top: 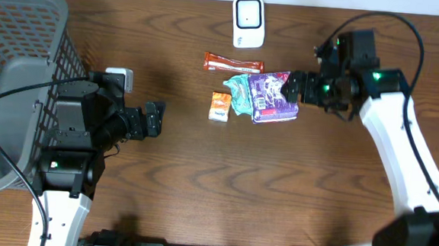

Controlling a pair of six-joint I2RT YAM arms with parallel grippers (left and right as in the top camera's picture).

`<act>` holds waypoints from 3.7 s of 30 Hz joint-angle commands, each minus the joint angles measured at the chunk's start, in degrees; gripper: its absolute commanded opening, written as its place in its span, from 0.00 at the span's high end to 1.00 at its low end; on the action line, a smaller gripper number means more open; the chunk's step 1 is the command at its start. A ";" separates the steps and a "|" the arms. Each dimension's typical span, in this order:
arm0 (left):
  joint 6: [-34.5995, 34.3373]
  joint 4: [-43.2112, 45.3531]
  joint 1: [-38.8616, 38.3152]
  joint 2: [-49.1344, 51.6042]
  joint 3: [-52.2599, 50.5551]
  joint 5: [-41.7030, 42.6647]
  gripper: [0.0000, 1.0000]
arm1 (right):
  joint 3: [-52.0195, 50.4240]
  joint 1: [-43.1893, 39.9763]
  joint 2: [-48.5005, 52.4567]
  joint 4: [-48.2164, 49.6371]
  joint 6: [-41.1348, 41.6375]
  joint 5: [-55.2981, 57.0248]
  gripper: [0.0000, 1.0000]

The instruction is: Scan the item barcode

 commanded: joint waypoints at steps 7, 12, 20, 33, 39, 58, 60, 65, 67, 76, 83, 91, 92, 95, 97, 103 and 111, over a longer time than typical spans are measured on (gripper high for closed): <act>0.76 0.09 0.20 0.22 -0.26 0.28 0.03 | 2.25 0.00 8.79 4.70 -1.64 4.76 0.01; 0.76 0.09 0.20 0.22 -0.26 0.28 0.03 | 1.92 -0.46 11.04 8.44 -2.69 10.32 0.01; 0.76 0.09 0.20 0.22 -0.26 0.28 0.03 | 1.92 -1.77 15.17 10.86 -8.92 -0.90 0.14; 0.76 0.09 0.20 0.22 -0.26 0.28 0.03 | 1.92 -11.74 26.97 15.37 -16.02 -29.88 0.23; 0.76 0.09 0.20 0.22 -0.26 0.28 0.03 | 1.92 -13.51 32.98 15.72 -17.51 -37.20 0.24; 0.76 0.09 0.20 0.22 -0.26 0.28 0.03 | 3.19 -13.40 32.52 15.82 -13.88 -36.26 0.99; 0.76 0.09 0.20 0.22 -0.26 0.28 0.03 | 3.67 -13.29 29.68 14.93 -12.44 -30.56 0.99; 0.76 0.09 0.20 0.22 -0.26 0.28 0.03 | 3.98 -11.43 20.09 11.61 -9.25 -9.70 0.99; 0.74 0.09 0.20 0.22 -0.26 0.28 0.03 | 3.98 -10.08 16.33 10.54 -9.29 -2.14 0.99; 0.76 0.09 0.20 0.22 -0.26 0.28 0.03 | 3.87 -2.60 10.51 4.87 -3.32 46.10 0.99; 0.76 0.09 0.20 0.22 -0.26 0.28 0.03 | 3.56 0.09 14.88 3.91 -1.57 55.74 0.99; 0.76 0.09 0.20 0.22 -0.26 0.28 0.03 | 3.54 5.33 21.16 5.86 -0.72 54.77 0.95; 0.76 0.09 0.20 0.22 -0.26 0.28 0.03 | 3.54 6.40 21.55 5.92 -0.72 53.55 0.91; 0.76 0.09 0.20 0.22 -0.26 0.28 0.03 | 3.54 9.60 21.84 7.04 -0.74 48.22 0.78; 0.76 0.09 0.20 0.22 -0.26 0.28 0.03 | 3.61 11.82 21.77 8.57 -0.72 45.16 0.58; 0.76 0.09 0.20 0.22 -0.26 0.28 0.03 | 5.25 16.65 21.24 11.39 -0.74 41.48 0.28; 0.76 0.09 0.20 0.22 -0.26 0.28 0.03 | 12.11 15.89 21.14 6.47 -1.38 41.42 0.17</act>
